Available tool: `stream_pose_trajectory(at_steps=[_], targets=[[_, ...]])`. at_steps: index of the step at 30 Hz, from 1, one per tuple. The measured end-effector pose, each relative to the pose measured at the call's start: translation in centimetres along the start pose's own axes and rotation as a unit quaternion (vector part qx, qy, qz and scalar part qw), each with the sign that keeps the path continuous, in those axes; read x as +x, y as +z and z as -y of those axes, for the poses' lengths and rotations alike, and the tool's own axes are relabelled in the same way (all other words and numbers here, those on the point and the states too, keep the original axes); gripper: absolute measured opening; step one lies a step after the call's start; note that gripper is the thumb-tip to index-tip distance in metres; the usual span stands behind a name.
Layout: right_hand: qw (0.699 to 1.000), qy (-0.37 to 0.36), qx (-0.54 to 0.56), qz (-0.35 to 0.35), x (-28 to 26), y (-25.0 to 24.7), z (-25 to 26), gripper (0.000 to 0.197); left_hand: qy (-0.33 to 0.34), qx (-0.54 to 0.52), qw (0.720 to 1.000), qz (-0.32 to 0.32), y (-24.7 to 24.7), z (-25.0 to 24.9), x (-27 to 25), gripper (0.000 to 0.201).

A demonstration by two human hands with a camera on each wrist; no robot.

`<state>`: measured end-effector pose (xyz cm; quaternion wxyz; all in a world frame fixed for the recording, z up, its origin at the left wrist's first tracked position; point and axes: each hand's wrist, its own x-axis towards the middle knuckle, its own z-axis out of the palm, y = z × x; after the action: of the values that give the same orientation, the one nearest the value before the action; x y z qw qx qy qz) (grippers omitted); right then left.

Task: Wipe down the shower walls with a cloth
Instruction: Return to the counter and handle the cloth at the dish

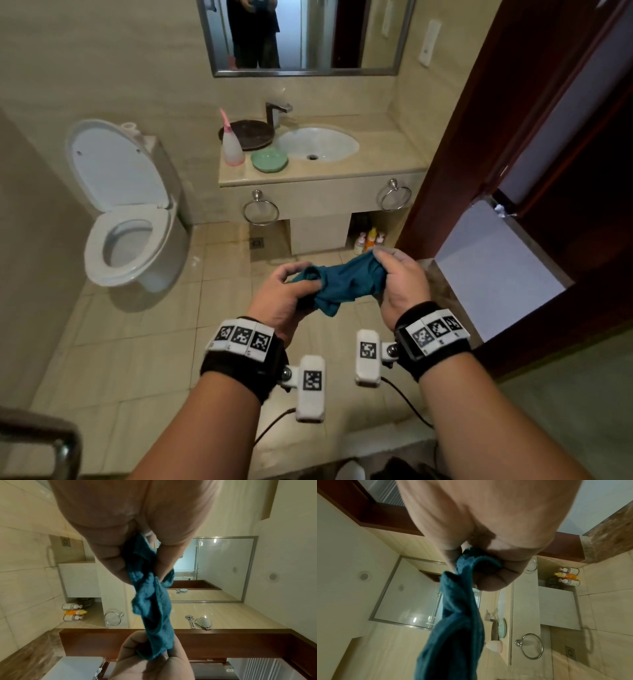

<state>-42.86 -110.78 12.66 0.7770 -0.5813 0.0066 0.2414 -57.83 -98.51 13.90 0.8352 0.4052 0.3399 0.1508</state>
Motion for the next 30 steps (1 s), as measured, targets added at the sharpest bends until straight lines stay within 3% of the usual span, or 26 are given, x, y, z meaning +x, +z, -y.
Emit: stream_pose_trajectory(at_steps=[7,11,16,21,30], targets=[[0.998,0.005,-0.001,0.057,6.0,0.8,2.8,0.010,0.065,-0.001,0.996,-0.066,3.4,-2.1,3.9,0.005],[0.997,0.010,0.016,0.077,7.7,1.4,3.7,0.009,0.085,-0.047,0.991,-0.088,3.9,-3.0,4.6,0.022],[0.996,0.008,0.017,0.086,10.0,2.9,4.6,0.011,0.106,-0.089,0.982,-0.131,3.6,-5.3,6.0,0.026],[0.997,0.024,0.027,0.073,13.2,4.2,4.6,0.009,0.086,-0.135,0.977,-0.140,2.8,-6.8,8.8,0.032],[0.996,0.035,-0.021,0.081,22.7,10.6,3.6,0.010,0.074,-0.136,0.978,-0.140,0.5,-10.4,20.6,0.025]])
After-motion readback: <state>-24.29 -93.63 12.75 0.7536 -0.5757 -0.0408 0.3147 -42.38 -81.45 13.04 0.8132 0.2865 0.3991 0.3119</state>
